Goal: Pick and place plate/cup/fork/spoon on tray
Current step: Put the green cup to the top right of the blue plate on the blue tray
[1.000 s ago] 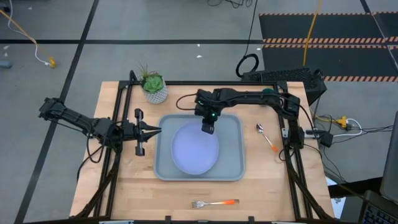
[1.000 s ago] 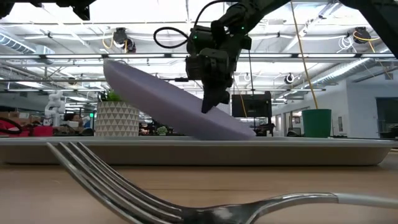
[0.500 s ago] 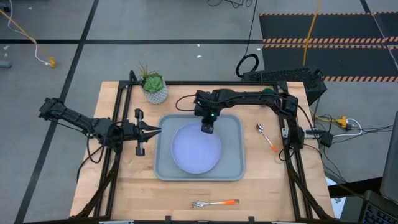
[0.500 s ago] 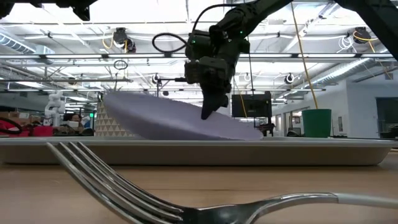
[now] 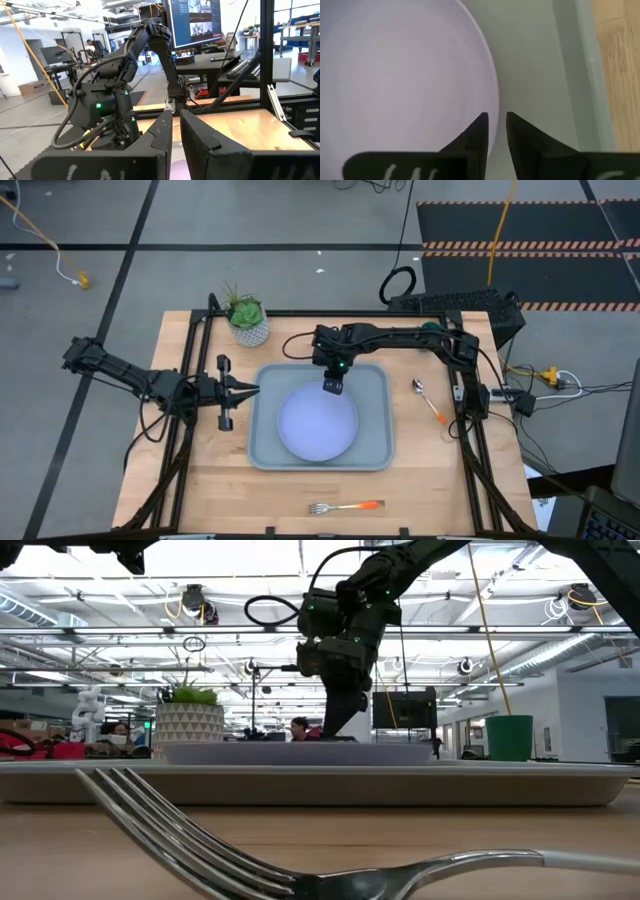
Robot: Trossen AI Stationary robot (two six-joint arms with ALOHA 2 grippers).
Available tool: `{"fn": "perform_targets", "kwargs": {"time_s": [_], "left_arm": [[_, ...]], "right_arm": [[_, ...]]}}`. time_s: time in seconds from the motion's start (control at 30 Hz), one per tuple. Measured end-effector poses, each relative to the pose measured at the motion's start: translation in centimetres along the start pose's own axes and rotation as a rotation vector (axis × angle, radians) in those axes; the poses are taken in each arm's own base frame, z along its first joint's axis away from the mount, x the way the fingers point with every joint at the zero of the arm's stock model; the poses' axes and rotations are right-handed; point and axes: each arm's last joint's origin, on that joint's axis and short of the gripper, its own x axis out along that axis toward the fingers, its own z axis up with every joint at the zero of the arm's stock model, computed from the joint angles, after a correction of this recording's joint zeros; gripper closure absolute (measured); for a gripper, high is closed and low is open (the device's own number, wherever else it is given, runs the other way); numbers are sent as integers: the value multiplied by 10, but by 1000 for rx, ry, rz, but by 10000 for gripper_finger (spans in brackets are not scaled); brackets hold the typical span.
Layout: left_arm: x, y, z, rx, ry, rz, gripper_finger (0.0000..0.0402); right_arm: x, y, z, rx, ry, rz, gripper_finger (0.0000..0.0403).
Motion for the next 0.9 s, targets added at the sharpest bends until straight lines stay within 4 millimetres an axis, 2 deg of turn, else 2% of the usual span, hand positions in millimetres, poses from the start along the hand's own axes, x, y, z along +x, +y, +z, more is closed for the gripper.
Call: {"fn": "perform_targets", "kwargs": {"time_s": [0.27,0.5,0.67,0.9], "left_arm": [[0,0,-1,-10,12,-2,360],[0,0,-1,-8,14,-2,360],[0,0,-2,-6,18,-3,360],[0,-1,-3,-3,26,-4,360]], "right_arm": [[-3,0,0,-49,-7,-30,342],[-18,7,-1,-134,-17,-53,342],[-34,26,-2,-278,-36,-62,342],[-78,69,-14,-484,-45,-374,342]]}}
